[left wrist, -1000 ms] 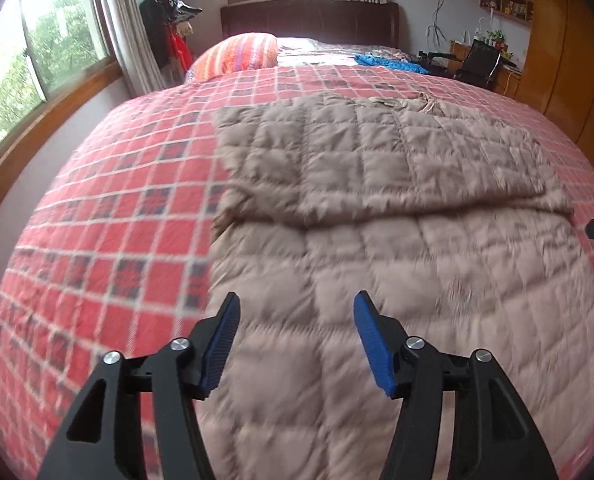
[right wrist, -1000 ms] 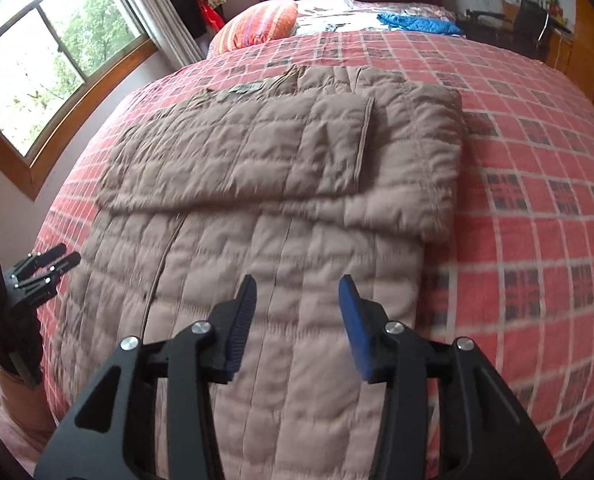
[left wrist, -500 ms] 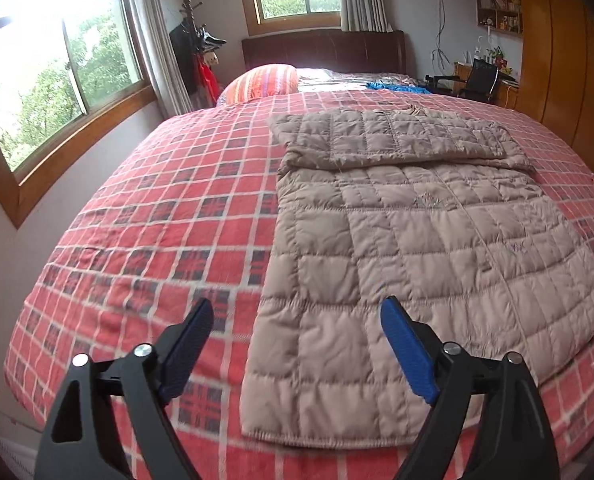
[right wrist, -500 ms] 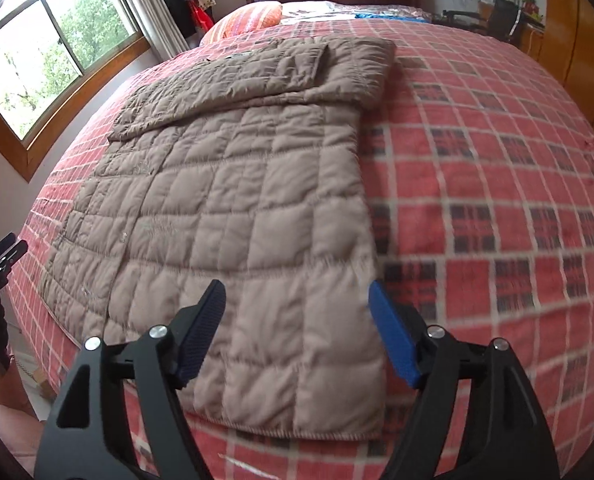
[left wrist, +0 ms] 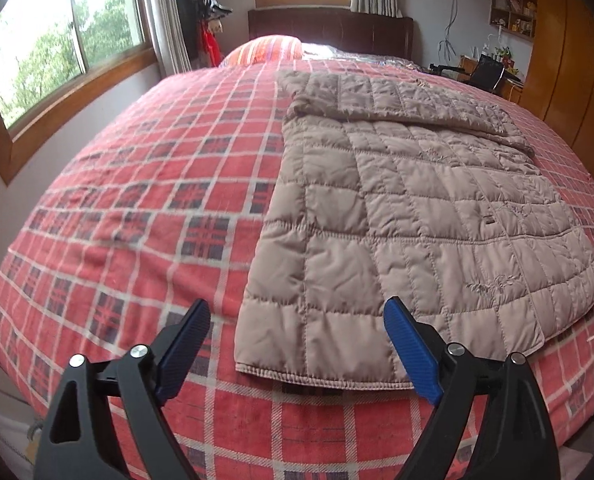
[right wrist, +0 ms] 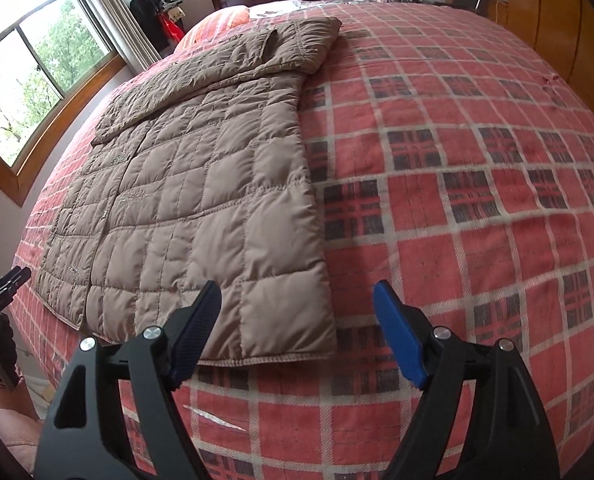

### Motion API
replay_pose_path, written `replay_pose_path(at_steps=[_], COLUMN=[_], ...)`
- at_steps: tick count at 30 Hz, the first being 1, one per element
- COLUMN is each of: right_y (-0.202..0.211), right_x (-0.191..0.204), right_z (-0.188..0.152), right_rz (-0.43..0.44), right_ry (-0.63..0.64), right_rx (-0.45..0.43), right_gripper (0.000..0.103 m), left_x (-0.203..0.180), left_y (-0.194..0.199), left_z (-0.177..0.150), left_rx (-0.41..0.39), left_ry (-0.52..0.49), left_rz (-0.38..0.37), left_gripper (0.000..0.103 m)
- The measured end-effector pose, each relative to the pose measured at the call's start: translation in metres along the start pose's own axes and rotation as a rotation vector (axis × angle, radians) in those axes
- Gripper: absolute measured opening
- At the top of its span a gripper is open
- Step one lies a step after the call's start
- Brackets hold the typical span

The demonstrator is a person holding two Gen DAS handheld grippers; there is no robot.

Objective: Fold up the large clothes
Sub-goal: 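Grasp the coat hem with the left tool while the right tool grasps the hem too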

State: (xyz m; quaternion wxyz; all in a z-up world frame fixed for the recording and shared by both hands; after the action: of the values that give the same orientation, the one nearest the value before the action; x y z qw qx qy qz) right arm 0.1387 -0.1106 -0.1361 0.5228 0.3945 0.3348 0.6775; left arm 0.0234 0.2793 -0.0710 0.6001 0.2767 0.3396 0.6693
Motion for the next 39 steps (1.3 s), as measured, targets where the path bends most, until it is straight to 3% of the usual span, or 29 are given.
replay_pose_path(at_steps=[6,17,23,26,30,31,34,39], right_y=[-0.007,-0.020,-0.026,-0.027,-0.026,-0.025,-0.023,-0.015], right_x=[-0.005,0.002,0.010,0.015,0.020,0.021,0.023,0.025], right_z=[-0.004,-0.006,-0.011,-0.012,-0.012,-0.012,-0.012,-0.006], right_rz=[0.009,0.038,0.052,0.069,0.092,0.106,0.124,0.159], right_ry=[-0.016,-0.003,0.031,0.048,0.061,0.058,0.059,0.054], right_rx=[0.018,0.064,0.078,0.083,0.080,0.079,0.076,0.054], right_gripper=[0.078,0.078,0.068,0.055,0.029,0.026,0.018,0.011], left_x=[0.016,0.011,0.008,0.009,0.016,0.017,0.015,0.008], left_y=[-0.017,-0.038,-0.044,-0.044,-0.043,-0.042,-0.036,-0.028], left_z=[-0.012,-0.020,-0.021,-0.020,-0.020,-0.020,-0.019,-0.014], left_rx=[0.057,0.113,0.122,0.125,0.121,0.117,0.105,0.075], left_ry=[0.091,0.131,0.126,0.127,0.147,0.152,0.149,0.129], left_rz=[-0.063,-0.184,-0.174,-0.164,-0.153,-0.152,-0.183,-0.188], left_gripper=[0.089,0.089,0.083,0.077,0.050,0.039,0.022,0.013])
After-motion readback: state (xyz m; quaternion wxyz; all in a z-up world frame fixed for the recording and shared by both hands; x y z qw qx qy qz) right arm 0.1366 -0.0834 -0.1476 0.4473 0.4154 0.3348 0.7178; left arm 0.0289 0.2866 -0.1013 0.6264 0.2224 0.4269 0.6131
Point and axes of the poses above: each gripper's, at about its wrist camera, not at the fingertips, and y roughly against the way its jaws point, x to its left, z to its top, the point moved 9 cm from there along -y, roughly the way its jaws point, and after that the axes turned 6 degrees about -z, right-handed, at the moved point
